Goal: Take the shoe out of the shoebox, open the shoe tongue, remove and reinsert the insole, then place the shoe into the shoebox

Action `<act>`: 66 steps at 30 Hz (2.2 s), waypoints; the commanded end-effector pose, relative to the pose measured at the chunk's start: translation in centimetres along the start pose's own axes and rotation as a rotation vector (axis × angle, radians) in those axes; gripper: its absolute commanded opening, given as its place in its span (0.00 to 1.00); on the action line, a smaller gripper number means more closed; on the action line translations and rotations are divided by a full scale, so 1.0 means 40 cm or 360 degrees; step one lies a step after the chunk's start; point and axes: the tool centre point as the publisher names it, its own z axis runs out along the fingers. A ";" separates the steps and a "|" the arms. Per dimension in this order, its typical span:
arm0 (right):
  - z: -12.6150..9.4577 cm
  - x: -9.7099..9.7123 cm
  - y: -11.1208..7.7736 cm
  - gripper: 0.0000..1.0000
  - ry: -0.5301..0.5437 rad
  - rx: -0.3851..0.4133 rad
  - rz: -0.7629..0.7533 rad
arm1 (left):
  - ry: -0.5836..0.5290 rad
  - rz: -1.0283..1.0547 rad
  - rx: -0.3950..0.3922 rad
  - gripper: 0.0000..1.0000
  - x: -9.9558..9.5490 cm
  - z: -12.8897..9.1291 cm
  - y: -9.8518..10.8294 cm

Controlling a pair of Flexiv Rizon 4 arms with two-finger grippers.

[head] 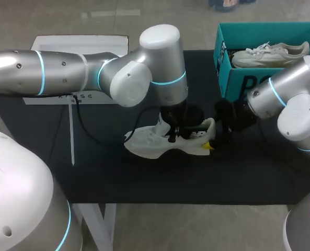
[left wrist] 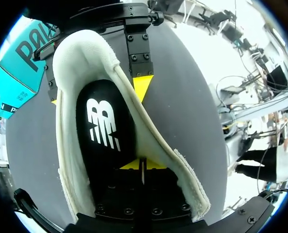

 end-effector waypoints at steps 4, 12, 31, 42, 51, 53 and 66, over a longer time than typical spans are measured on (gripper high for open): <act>0.007 -0.006 0.000 0.00 -0.0001 0.0005 0.0003 | -0.0066 0.0004 -0.0022 0.26 0.013 -0.011 0.000; 0.007 -0.006 0.000 0.00 -0.0001 0.0005 0.0003 | -0.0096 0.0032 -0.0089 0.34 0.007 0.017 -0.001; 0.007 -0.006 0.000 0.00 -0.0001 0.0005 0.0003 | -0.0462 -0.0041 -0.0160 0.20 -0.039 0.013 0.044; 0.007 -0.006 0.000 0.00 -0.0001 0.0005 0.0003 | -0.0460 -0.0107 -0.0139 0.00 -0.052 0.001 0.059; 0.007 -0.006 0.000 0.00 -0.0001 0.0005 0.0003 | -0.0479 -0.0162 -0.0060 0.00 -0.044 -0.067 0.070; 0.007 -0.006 0.000 0.00 -0.0001 0.0005 0.0003 | -0.0475 -0.0166 -0.0043 0.00 -0.039 -0.080 0.068; 0.007 -0.006 0.000 0.00 -0.0001 0.0005 0.0003 | -0.0406 -0.0234 0.0164 0.00 -0.034 -0.135 0.089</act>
